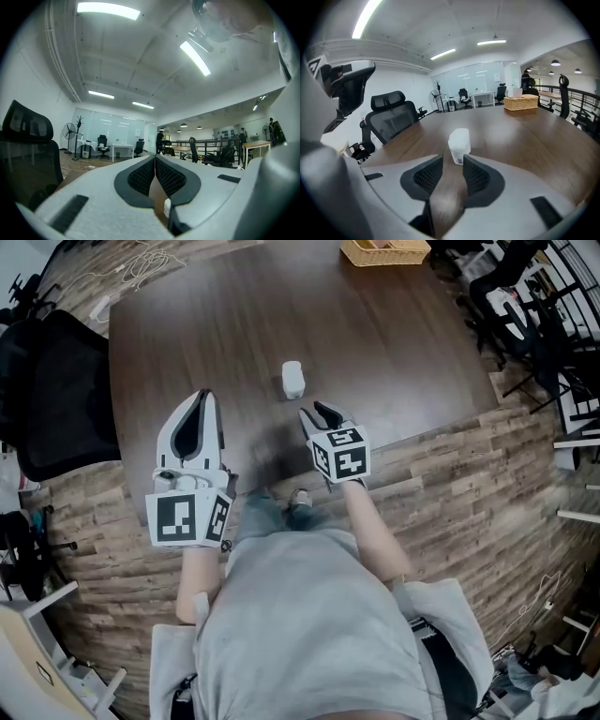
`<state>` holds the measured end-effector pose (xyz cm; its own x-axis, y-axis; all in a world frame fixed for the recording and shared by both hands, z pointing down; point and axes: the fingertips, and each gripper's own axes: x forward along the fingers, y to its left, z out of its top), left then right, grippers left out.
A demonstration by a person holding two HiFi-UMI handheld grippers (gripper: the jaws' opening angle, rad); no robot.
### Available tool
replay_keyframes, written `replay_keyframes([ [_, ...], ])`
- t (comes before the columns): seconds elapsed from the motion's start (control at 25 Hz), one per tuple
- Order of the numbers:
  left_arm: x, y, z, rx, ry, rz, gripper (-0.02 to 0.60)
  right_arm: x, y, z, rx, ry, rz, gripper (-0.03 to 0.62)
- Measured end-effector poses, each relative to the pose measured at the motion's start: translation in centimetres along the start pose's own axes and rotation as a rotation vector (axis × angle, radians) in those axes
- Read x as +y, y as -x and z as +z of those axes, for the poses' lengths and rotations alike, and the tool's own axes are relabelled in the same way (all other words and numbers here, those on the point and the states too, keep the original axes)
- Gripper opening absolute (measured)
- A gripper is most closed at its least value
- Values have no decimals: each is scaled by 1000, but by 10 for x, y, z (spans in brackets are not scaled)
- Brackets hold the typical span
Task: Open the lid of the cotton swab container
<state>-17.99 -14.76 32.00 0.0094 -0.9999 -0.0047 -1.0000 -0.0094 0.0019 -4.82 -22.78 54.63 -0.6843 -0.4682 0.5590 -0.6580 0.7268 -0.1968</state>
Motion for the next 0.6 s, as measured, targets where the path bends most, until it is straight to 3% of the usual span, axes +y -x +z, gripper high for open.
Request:
replay_keyframes([
  [0.36, 44, -15, -6, 27, 4, -22, 11, -5, -51, -14, 77, -15, -98, 206],
  [0.6, 66, -29, -11, 48, 2, -41, 11, -16, -76, -9, 74, -30, -177, 223],
])
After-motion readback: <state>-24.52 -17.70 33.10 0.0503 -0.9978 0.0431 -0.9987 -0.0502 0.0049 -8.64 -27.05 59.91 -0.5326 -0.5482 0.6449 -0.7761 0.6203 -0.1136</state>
